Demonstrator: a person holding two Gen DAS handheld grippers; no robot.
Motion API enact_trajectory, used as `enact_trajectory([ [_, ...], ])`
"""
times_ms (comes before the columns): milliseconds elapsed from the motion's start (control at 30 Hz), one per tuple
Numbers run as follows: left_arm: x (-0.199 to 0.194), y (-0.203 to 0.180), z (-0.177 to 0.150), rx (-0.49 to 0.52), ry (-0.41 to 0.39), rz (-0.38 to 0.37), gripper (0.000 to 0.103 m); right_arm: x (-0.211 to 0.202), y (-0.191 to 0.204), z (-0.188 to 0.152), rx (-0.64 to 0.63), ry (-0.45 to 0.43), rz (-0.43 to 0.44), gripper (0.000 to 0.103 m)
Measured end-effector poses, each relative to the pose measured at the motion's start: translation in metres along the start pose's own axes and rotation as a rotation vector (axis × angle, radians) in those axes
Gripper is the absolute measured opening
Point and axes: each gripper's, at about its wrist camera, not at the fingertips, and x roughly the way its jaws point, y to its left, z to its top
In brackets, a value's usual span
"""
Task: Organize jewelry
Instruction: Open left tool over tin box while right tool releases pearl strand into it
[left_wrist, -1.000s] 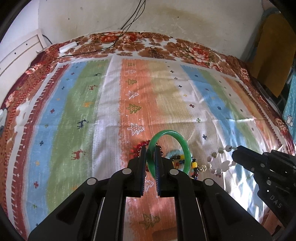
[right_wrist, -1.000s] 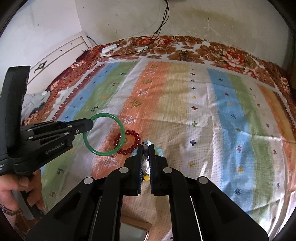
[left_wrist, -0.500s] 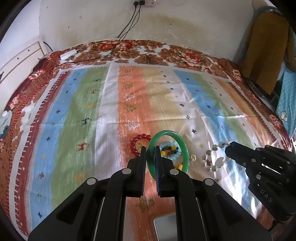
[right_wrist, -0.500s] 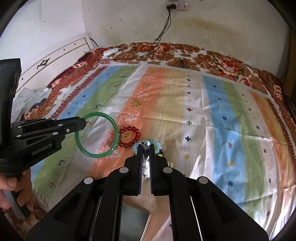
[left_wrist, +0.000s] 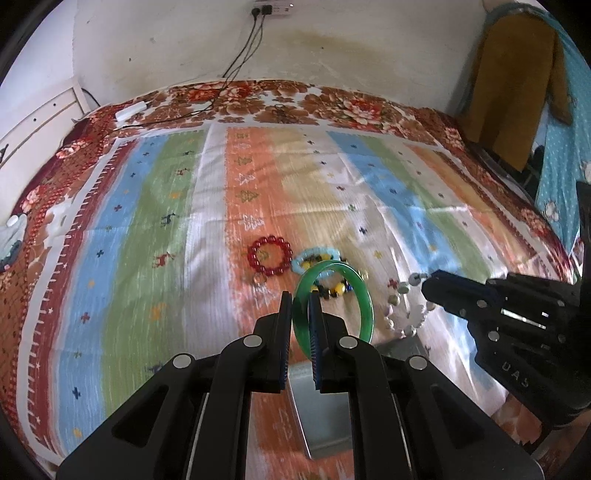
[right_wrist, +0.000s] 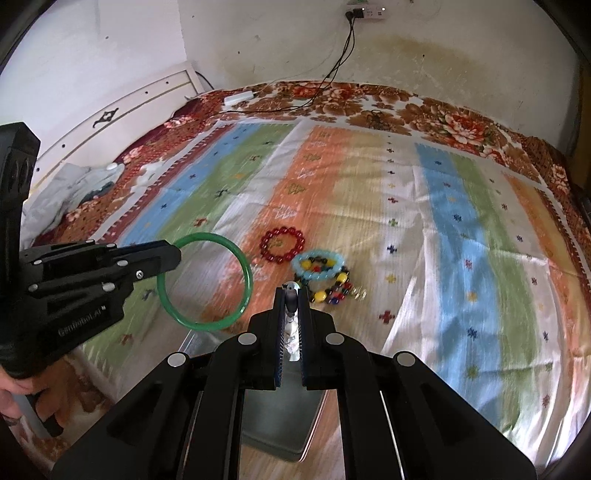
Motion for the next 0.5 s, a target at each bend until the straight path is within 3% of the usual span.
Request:
enact_trajectory([
  [500,-0.006,-0.006,-0.034,0.0,0.046,-0.015,0.009,-0.013,0.004,-0.034,0.015,0.022,0.013,0.007],
])
